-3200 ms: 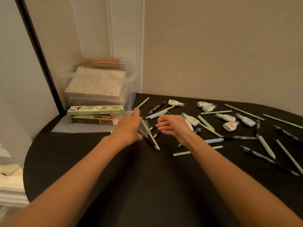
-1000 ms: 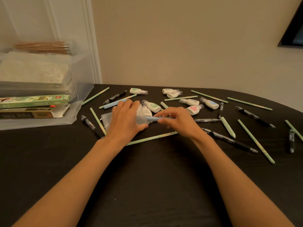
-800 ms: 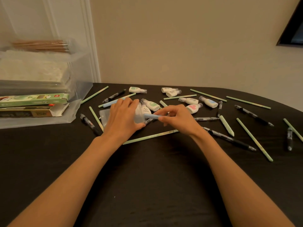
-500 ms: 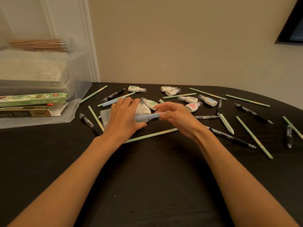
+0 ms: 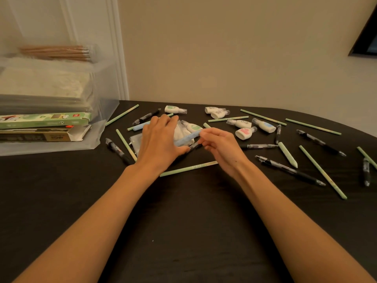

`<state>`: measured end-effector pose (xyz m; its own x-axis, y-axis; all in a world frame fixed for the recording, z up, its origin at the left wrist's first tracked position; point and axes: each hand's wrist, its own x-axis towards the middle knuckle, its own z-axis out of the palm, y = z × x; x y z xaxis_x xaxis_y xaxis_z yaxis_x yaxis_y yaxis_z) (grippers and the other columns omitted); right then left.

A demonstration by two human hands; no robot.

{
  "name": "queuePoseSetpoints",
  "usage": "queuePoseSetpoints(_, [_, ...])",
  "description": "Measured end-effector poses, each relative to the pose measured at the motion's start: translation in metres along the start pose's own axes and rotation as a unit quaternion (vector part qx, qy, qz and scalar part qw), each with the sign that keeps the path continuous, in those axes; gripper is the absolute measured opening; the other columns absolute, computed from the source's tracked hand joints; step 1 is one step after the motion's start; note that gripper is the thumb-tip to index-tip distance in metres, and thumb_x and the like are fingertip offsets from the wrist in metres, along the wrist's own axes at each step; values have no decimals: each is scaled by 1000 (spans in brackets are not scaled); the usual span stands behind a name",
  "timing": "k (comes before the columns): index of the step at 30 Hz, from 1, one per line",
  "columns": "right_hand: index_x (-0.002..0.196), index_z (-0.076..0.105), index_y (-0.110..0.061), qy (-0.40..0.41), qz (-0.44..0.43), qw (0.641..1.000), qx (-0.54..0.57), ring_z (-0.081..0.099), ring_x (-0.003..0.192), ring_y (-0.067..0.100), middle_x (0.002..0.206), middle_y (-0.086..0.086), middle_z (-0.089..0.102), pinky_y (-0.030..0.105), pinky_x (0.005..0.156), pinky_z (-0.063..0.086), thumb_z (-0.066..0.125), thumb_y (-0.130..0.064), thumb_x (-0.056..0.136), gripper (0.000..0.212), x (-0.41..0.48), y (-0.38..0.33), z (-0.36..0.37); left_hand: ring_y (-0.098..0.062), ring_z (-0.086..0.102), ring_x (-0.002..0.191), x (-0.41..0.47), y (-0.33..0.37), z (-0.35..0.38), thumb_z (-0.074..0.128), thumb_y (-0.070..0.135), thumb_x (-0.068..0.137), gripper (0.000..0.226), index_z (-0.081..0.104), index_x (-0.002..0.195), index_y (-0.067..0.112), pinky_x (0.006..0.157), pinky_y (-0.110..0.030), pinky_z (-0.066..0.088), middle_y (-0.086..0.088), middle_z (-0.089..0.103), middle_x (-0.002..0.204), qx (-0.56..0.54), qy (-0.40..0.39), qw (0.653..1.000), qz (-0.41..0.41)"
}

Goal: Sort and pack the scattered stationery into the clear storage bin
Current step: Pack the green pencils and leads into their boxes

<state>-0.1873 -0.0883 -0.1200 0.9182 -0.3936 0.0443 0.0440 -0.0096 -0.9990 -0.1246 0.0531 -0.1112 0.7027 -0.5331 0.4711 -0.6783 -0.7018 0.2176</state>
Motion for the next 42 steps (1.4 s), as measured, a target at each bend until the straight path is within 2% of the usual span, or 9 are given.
queuePoseSetpoints(5, [82,70,-22,-30,-14,998,-51,56,90,11,90,-2,64,28,81,43,60,-6,86,19,5,-4,16,-20,32,126,2,-7,-3,64,45,82,76,30,144,16,101,-30,27,-3,38,139,-11,0,1000,5])
queuePoseSetpoints(12, [93,71,-12,-59,25,995,-80,56,103,14,104,2,66,24,79,43,61,-10,86,12,26,-4,36,-21,34,125,13,-31,-8,66,44,81,77,32,143,14,101,-32,28,-4,41,136,-3,-17,1000,1])
queuePoseSetpoints(15, [100,71,-4,-71,44,995,-51,54,114,18,119,10,62,33,95,44,55,-17,85,26,38,-3,42,-20,34,126,23,-39,-10,67,44,80,79,30,144,15,101,-32,29,-4,41,136,-5,-28,1000,4])
queuePoseSetpoints(18, [85,72,-8,-50,37,998,-17,51,119,22,118,11,64,39,105,37,40,-14,88,33,50,-9,51,-20,35,125,32,-52,-12,68,44,79,79,32,143,15,101,-31,30,-4,43,135,-22,-23,999,-10])
queuePoseSetpoints(26, [92,71,-1,20,5,999,-28,58,108,20,110,12,67,35,101,41,41,-10,87,31,63,-9,72,-23,38,117,55,-71,-20,65,54,75,76,40,135,14,93,-31,32,-4,48,127,-28,24,998,-47])
queuePoseSetpoints(30, [83,71,-12,38,-39,998,-14,60,89,13,99,3,69,28,89,45,38,-10,88,33,68,-16,70,-23,38,117,61,-76,-16,70,46,76,69,44,130,14,93,-31,32,-4,48,125,-36,16,998,-51])
queuePoseSetpoints(34, [84,72,-12,-10,-23,999,-24,58,93,12,104,4,68,31,93,43,40,-13,86,32,73,-13,75,-24,37,119,66,-81,-16,70,42,78,68,42,133,13,95,-31,30,-5,46,129,-27,19,998,-55])
queuePoseSetpoints(38, [102,70,-13,-60,-21,998,2,56,106,20,118,9,64,32,92,47,39,-18,87,35,79,-14,84,-23,38,120,67,-83,-14,69,44,78,68,43,132,13,95,-32,32,-5,47,129,-41,-1,998,-42])
queuePoseSetpoints(42, [82,72,-14,-20,-19,999,-34,57,110,22,119,11,62,31,90,48,49,-14,85,24,87,-24,86,-24,41,113,70,-90,-16,72,45,75,61,49,121,12,91,-32,33,-5,51,122,-53,23,996,-71])
